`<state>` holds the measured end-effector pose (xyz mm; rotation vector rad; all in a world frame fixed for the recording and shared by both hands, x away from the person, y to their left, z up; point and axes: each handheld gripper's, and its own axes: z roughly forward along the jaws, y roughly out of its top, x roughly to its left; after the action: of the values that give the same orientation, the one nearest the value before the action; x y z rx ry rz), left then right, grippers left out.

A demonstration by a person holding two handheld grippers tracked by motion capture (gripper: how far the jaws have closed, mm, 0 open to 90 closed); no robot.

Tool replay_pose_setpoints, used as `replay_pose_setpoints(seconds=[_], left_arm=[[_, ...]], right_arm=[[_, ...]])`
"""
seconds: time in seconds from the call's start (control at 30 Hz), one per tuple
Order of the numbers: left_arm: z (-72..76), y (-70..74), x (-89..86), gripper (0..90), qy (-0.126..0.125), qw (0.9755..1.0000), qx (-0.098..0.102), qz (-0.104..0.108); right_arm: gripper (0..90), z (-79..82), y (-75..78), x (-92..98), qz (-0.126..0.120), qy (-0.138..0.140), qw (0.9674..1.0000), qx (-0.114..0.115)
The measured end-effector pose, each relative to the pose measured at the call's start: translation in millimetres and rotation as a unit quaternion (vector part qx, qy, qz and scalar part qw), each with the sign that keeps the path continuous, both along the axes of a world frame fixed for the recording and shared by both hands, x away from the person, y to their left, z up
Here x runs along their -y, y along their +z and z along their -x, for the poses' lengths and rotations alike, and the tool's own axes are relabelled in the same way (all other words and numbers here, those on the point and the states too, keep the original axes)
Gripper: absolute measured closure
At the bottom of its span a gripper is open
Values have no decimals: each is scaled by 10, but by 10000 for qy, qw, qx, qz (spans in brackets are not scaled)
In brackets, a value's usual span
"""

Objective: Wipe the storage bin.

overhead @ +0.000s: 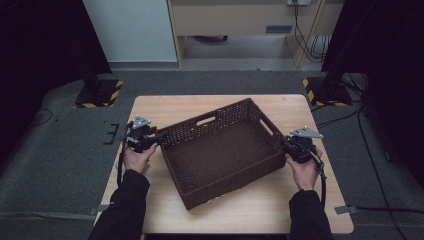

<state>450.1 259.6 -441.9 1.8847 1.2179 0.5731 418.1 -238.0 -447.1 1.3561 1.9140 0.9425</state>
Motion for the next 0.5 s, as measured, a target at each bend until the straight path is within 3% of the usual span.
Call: replay_pose_setpoints(seconds=[0.07, 0.2, 0.5], left_arm=[[-8, -35, 14, 511, 30, 9999, -31, -110], [39, -24, 1, 518, 41, 9999, -71, -72], [309, 2, 2, 497, 66, 9999, -129, 27]], right_arm=[[693, 10, 10, -5, 8, -30, 10000, 67], [551, 59, 78, 13, -136, 11, 9995, 287], [409, 247, 277, -15, -281, 159, 9976, 610]])
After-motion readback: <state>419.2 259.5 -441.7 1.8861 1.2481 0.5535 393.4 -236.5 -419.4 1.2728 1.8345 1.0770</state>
